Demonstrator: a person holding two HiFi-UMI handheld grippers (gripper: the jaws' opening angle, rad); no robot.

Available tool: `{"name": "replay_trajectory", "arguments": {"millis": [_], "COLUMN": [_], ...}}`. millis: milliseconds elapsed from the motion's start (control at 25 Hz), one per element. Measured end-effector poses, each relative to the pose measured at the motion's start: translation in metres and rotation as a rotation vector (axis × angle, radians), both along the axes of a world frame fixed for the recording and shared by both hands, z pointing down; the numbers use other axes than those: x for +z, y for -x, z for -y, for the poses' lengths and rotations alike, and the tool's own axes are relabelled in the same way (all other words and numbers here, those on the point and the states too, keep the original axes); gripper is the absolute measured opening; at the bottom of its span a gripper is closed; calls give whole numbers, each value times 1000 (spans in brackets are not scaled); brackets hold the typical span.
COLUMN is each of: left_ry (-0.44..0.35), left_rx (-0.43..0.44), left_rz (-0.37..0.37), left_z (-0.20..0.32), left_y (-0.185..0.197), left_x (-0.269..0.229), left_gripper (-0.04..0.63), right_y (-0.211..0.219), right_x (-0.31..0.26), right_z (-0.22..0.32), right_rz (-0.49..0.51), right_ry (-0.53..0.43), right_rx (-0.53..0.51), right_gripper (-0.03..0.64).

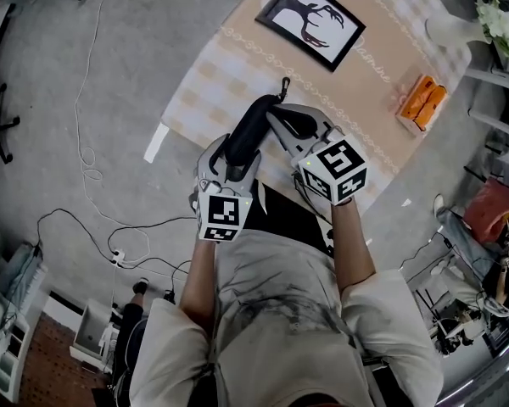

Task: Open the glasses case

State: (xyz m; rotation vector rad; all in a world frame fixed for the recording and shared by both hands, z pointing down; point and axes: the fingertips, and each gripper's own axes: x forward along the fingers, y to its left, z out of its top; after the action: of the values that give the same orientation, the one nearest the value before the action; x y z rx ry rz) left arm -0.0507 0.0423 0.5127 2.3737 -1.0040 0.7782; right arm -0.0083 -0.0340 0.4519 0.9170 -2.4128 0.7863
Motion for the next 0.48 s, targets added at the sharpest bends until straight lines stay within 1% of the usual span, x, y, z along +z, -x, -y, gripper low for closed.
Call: {"name": "replay_trajectory", "arguments": {"millis": [120, 280, 400, 480], "left_ry": [3, 30, 35, 8], "left_rx": [39, 108, 160, 183], "left_rz": [2, 1, -6, -21], "left_z": [3, -2, -10, -7], "left_y": [-19, -43, -47, -46], "left_x": [0, 1, -6, -22], "left_gripper": [291, 315, 325, 324], "right_y": [3, -7, -16, -19], "right_x": [-5, 0, 5, 6], "right_z": [-4, -6, -6, -6], "right_rz": [31, 47, 55, 73], "right_ry": [-3, 14, 20, 22], "right_rx": [12, 55, 78, 82], "right_gripper": [17, 17, 17, 17]}}
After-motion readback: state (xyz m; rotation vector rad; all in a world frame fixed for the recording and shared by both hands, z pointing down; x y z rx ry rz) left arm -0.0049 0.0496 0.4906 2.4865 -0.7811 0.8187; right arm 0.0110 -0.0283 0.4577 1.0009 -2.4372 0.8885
